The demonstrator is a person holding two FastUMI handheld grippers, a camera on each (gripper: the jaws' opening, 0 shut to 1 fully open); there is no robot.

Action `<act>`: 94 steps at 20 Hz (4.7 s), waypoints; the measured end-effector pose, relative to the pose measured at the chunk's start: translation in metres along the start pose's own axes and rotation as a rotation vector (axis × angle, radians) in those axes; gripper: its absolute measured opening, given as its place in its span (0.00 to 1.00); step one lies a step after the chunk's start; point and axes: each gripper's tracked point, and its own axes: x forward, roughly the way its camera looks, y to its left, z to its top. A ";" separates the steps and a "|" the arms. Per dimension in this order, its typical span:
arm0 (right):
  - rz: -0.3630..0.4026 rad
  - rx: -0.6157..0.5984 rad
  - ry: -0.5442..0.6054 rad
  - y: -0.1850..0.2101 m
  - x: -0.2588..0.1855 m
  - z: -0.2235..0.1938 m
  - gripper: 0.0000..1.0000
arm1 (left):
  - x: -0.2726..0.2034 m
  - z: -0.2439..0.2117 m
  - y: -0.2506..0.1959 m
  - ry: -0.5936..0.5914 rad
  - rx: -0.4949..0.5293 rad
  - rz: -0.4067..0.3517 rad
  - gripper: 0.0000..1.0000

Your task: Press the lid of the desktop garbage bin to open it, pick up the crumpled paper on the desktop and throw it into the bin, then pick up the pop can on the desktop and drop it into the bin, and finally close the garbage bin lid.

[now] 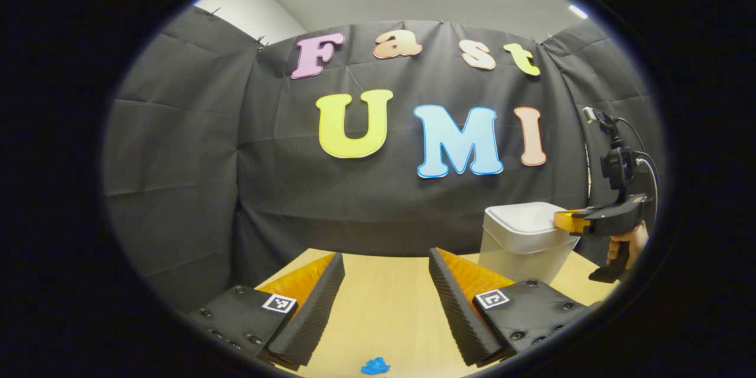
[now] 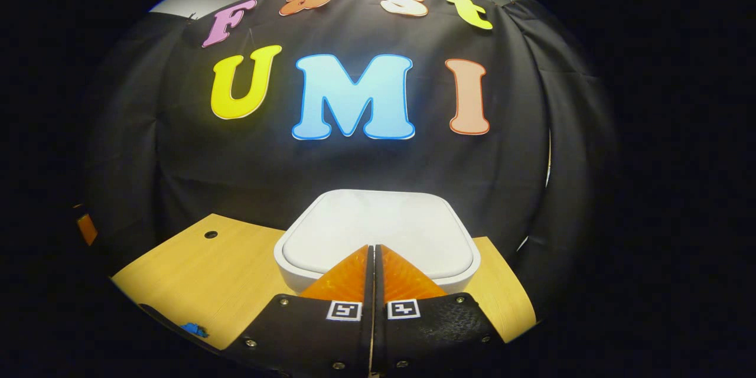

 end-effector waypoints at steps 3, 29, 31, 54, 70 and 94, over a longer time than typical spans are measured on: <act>0.019 0.045 0.001 0.000 0.000 0.003 0.02 | -0.002 0.001 -0.002 -0.004 0.003 -0.003 1.00; 0.001 -0.052 -0.193 -0.002 -0.069 0.052 0.01 | -0.029 -0.011 -0.001 -0.008 -0.007 0.007 1.00; 0.017 -0.042 -0.182 0.005 -0.074 0.047 0.01 | -0.027 -0.018 0.002 0.004 -0.005 0.005 1.00; -0.060 -0.023 -0.221 0.050 -0.135 0.026 1.00 | 0.012 -0.130 0.033 0.223 -0.069 -0.217 0.94; -0.012 -0.062 -0.130 0.057 -0.149 -0.008 0.97 | -0.011 -0.286 0.010 0.509 0.020 -0.213 0.95; -0.055 -0.029 -0.022 0.055 -0.154 -0.054 0.97 | -0.004 -0.374 0.021 0.661 0.093 -0.176 0.47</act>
